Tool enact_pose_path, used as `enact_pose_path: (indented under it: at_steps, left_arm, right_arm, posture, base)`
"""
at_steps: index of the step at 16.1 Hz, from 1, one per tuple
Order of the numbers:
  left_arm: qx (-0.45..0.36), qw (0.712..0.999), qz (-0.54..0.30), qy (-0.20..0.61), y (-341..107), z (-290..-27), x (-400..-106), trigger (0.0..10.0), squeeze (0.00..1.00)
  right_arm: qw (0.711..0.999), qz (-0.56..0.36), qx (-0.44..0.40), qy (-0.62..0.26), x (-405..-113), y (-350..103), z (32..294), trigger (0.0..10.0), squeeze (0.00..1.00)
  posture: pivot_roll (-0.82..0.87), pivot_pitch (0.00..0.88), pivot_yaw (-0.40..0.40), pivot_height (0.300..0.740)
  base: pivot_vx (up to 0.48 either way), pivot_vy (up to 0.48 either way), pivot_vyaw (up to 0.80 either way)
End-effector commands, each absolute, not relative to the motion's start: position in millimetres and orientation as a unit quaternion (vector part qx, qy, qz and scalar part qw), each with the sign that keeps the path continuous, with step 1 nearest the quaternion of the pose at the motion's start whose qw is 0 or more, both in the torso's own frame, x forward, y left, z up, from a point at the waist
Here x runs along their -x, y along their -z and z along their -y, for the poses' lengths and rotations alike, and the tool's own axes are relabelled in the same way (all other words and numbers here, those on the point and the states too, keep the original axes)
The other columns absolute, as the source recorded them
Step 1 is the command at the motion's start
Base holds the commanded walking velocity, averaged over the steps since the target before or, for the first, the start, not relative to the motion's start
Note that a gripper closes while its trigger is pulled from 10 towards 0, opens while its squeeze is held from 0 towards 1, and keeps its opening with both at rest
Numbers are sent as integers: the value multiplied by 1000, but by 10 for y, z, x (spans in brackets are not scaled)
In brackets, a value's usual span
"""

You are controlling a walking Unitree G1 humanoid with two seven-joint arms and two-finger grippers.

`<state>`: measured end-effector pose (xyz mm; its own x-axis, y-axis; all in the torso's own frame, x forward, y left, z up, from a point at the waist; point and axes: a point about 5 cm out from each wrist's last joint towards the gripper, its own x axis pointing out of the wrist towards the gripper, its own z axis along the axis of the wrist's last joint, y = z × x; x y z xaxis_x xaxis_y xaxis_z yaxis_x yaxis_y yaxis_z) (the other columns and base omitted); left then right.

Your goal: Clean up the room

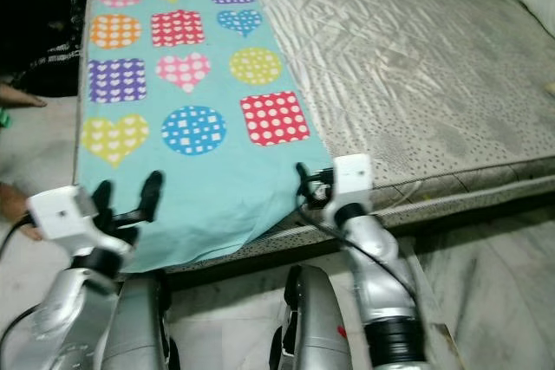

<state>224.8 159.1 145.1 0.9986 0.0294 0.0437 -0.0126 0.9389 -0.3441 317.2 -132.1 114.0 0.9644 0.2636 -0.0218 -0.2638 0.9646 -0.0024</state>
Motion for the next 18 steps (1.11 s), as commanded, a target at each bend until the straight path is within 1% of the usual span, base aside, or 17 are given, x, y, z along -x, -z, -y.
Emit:
enact_pose_path:
  at_steps: [1, 4, 8, 10, 11, 13, 14, 15, 17, 18]
  left_arm:
    - [180, 983, 20, -16, -1431, -1574, -2241, 10000, 0]
    - [180, 983, 8, -29, -1393, -1588, -2231, 10000, 0]
    - [176, 984, 3, -34, -1377, -1594, -2224, 10000, 0]
    - [172, 984, 0, -40, -1375, -1604, -2218, 10000, 0]
    - [170, 984, -1, -46, -1378, -1622, -2208, 10000, 0]
    - [167, 985, -2, -49, -1387, -1641, -2184, 10000, 0]
    - [166, 985, -3, -51, -1389, -1651, -2182, 10000, 0]
    - [165, 985, -4, -52, -1397, -1645, -2169, 10000, 0]
    - [164, 985, -5, -47, -1417, -1622, -2141, 10000, 0]
    - [162, 986, -7, -44, -1426, -1613, -2114, 10000, 0]
  right_arm:
    - [991, -15, 8, -133, -3171, -1134, 1339, 10000, 0]
    - [990, -22, 11, -138, -3181, -1111, 1340, 10000, 0]
    - [988, -23, 25, -149, -3233, -1122, 1265, 10000, 0]
    - [983, -61, 38, -171, -3256, -1032, 1147, 10000, 0]
    - [981, -75, 31, -174, -3288, -995, 1062, 10000, 0]
    - [977, -86, 40, -193, -3309, -979, 893, 10000, 0]
    - [975, -89, 36, -199, -3328, -982, 775, 10000, 0]
    - [974, -85, 29, -207, -3342, -1009, 594, 10000, 0]
    - [975, -88, 37, -199, -3369, -993, 458, 10000, 0]
    - [978, -91, 45, -180, -3398, -977, 437, 10000, 0]
  posture:
    - [50, 207, -61, 547]
    - [51, 213, -63, 547]
    - [57, 227, -68, 547]
    - [71, 248, -68, 547]
    - [80, 258, -69, 547]
    - [97, 277, -68, 547]
    - [102, 281, -68, 547]
    - [120, 288, -70, 547]
    - [142, 293, -72, 547]
    - [155, 297, -70, 547]
  base:
    - [0, 0, 0]
    - [0, 0, 0]
    - [0, 0, 0]
    - [0, 0, 0]
    - [0, 0, 0]
    - [0, 0, 0]
    - [0, 0, 0]
    - [0, 0, 0]
    - [0, 0, 0]
    - [0, 0, 0]
